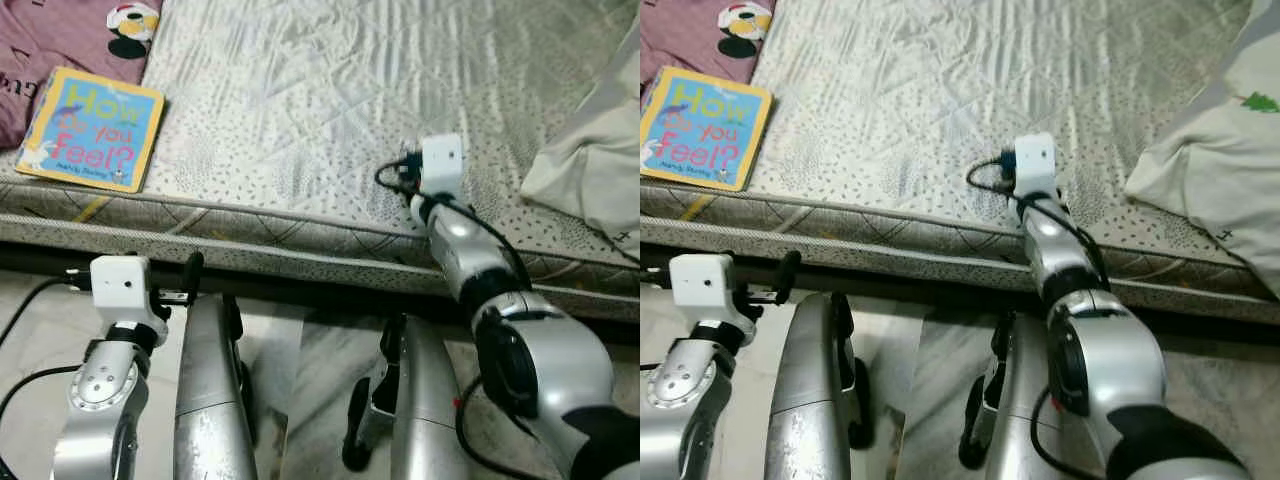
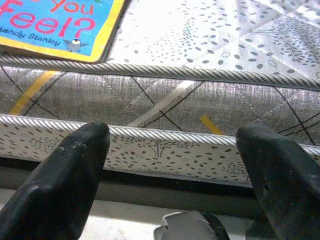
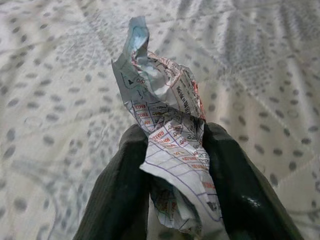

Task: Clean up the room

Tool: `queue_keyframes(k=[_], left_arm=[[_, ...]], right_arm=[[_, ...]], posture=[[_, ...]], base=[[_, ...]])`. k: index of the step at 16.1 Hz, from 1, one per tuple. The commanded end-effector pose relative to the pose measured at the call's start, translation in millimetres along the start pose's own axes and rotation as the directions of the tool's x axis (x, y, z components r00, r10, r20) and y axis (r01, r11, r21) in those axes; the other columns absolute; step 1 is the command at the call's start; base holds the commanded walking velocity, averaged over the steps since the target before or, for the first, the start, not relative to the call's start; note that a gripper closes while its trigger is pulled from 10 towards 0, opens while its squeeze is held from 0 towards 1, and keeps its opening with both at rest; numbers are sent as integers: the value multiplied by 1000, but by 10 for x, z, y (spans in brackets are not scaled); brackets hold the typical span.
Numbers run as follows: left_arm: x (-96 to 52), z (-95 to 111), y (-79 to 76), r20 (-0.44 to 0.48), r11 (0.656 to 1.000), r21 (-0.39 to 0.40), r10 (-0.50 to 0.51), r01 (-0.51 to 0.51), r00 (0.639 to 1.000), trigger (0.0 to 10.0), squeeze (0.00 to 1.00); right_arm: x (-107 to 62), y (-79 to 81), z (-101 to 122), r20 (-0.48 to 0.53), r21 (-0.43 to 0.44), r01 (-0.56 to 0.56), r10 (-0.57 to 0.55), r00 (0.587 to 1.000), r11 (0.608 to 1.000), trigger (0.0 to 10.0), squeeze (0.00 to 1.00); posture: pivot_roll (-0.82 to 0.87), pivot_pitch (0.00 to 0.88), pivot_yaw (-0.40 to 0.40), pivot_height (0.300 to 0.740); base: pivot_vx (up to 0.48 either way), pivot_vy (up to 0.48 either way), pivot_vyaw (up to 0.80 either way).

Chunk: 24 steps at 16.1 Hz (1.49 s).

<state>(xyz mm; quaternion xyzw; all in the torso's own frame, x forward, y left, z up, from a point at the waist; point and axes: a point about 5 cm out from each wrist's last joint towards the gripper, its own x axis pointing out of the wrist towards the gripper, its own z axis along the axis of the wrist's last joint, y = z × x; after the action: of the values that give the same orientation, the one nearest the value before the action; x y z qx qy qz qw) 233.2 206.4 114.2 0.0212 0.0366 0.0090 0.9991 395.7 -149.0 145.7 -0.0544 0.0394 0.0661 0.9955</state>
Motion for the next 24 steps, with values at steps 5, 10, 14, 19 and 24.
queue_keyframes(k=[5,10,14,19,24], left_arm=[[95,-207,-115,-31,998,-70,0,-2,1000,10000,0],[385,-157,-273,20,995,-80,-56,57,998,10000,0],[462,-169,-274,33,994,-67,-83,85,996,10000,0],[296,-481,-255,-65,990,-121,-76,68,995,10000,0],[395,-393,-351,-17,988,-108,-110,108,994,10000,0]], right_arm=[[-422,-131,-310,127,153,20,-40,991,988,0,0],[-790,-191,-523,82,253,156,-182,980,955,0,0],[-1007,49,-605,63,264,89,-110,992,960,0,0],[-1131,46,-717,41,266,89,-103,994,960,10000,0],[-1017,-84,-593,70,253,114,-136,988,961,10000,0]], posture=[[75,80,-67,529],[12,0,-47,529],[-21,0,-37,529],[-17,0,10,573],[-12,0,5,621]], base=[[0,0,0],[0,0,0],[0,0,0],[0,0,0],[0,0,0]])
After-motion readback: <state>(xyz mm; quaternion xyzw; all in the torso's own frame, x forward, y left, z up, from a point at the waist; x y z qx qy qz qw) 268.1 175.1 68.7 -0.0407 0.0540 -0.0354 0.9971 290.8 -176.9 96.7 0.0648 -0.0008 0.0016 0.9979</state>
